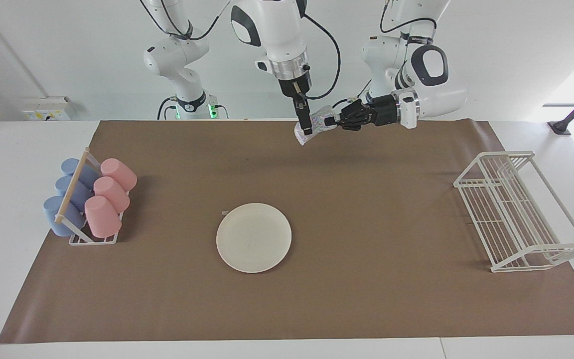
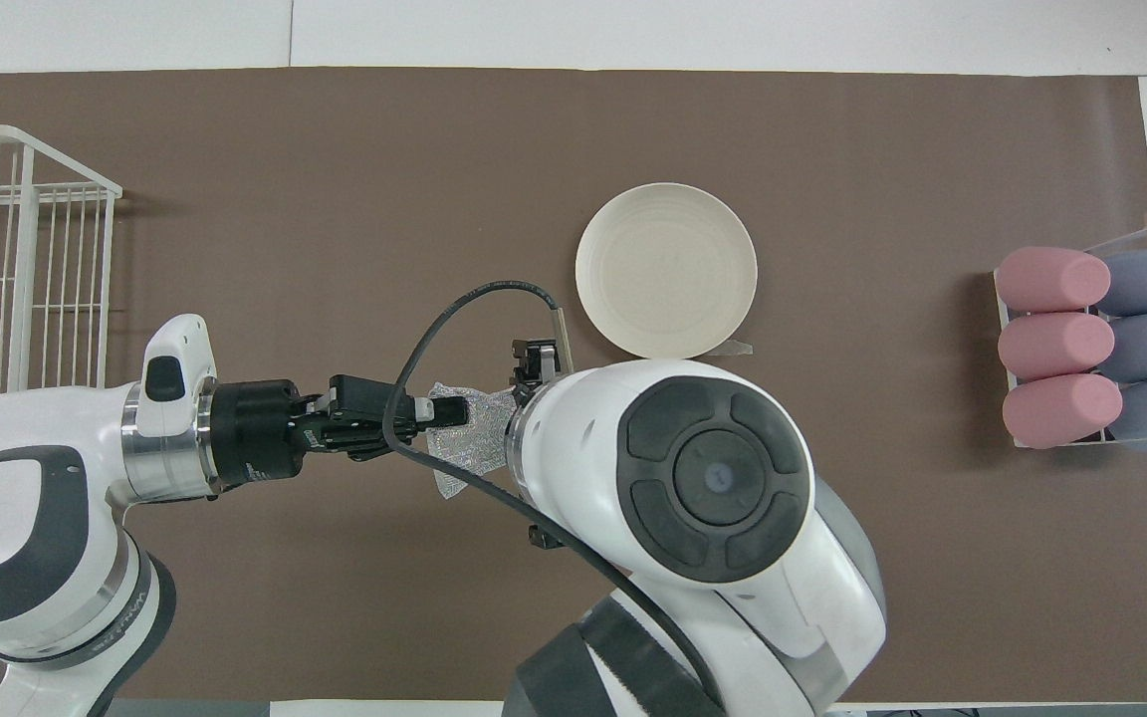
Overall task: Wipe plate with sponge
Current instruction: 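Carry the clear scrubber with the left gripper toward the right gripper, then grasp the scrubber with the right gripper and open the left gripper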
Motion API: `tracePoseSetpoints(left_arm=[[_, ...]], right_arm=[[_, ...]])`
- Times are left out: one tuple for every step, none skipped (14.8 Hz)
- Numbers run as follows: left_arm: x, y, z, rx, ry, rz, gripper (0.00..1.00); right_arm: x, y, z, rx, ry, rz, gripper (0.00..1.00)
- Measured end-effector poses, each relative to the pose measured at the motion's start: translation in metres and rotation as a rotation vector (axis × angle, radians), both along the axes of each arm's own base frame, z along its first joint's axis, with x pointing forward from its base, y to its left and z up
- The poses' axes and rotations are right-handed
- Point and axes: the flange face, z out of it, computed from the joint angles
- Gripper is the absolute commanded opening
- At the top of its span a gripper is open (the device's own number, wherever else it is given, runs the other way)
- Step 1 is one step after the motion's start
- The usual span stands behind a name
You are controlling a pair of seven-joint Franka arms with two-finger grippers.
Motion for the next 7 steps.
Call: tracePoseSetpoints(left_arm=[[0.0000, 0.0002, -0.0002, 0.000, 0.000, 0.000, 0.00], [0.0002, 0.0010, -0.0004, -0.001, 0.001, 0.002, 0.00], [0.0005, 0.0020, -0.0006, -0.001, 0.002, 0.003, 0.00], [0.0007, 0.0026, -0.0008, -0.001, 0.002, 0.004, 0.00], [0.0007, 0.0030, -0.0010, -0.002, 0.003, 0.005, 0.00], [0.0007, 0.0031, -0.0012, -0.002, 0.003, 0.005, 0.00], [0.0006, 0.0032, -0.0014, -0.001, 0.003, 0.005, 0.00]], right_arm=[[-0.0004, 0.0008, -0.0006, 0.001, -0.002, 0.000, 1.00], [-0.0004, 0.0012, -0.0013, 0.003, -0.004, 0.000, 0.89], [-0.0002, 0.0013, -0.0026, 0.005, -0.006, -0.001, 0.64], [0.0002, 0.0016, -0.0037, 0.008, -0.011, -0.003, 0.41], [0.0003, 0.0018, -0.0045, 0.010, -0.013, -0.004, 0.28], [0.0003, 0.0021, -0.0049, 0.011, -0.015, -0.004, 0.15], [0.0004, 0.0022, -0.0049, 0.012, -0.016, -0.004, 0.00]])
